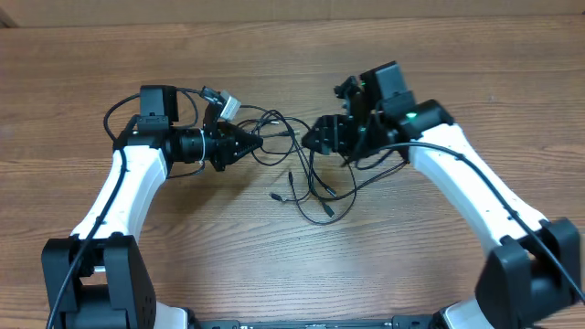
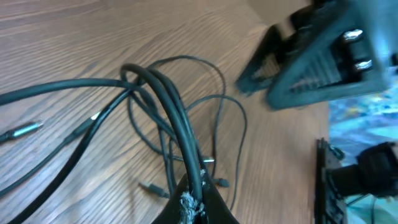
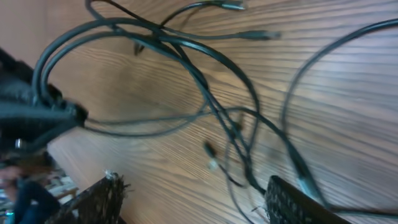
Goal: Untangle cables
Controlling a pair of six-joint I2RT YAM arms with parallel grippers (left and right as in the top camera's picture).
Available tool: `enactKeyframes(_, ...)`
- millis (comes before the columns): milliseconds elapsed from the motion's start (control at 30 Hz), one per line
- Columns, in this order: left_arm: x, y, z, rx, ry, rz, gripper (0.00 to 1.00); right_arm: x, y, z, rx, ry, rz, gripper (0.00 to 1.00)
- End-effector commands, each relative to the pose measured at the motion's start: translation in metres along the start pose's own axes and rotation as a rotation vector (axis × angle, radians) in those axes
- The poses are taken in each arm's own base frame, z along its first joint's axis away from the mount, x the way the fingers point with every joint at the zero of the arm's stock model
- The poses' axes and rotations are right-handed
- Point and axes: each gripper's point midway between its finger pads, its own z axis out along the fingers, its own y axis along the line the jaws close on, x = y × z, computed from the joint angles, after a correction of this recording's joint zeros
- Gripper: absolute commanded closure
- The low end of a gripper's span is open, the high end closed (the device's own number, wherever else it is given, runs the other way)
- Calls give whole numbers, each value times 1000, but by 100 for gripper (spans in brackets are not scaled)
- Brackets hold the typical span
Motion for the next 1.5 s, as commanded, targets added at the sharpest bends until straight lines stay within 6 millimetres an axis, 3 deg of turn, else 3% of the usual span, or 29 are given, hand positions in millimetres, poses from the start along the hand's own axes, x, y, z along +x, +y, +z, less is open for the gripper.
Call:
enactKeyframes(0,-2,-12,0,78,-30,53,96,3,9,29,-22,31,59,27)
enactKeyframes(67,-1,-12,0,78,-29,50,96,-1,14,38,-39,15,31,28)
enactKeyframes(167,-1,-12,0,78,-29,51,96,-11,21,43,-64,-19,5,43)
enactKeyframes(300,-1,-12,0,78,-29,56,96,-22,26,42,-83,-60,136,56)
enactKeyframes(567,-2,-12,0,77,-29,54,96,-23,26,49,-47,-92,581,55)
enactKeyframes(767,0,-8,1,53,-18,54,96,-19,44,58,-69,-105,841,54)
enactKeyframes(1067,0,-8,1,53,-18,54,96,-40,68,54,-203,-146,994,55)
enactKeyframes(1467,0,-8,1,54,-17,53,96,-59,47,52,-155,-360,1178,48)
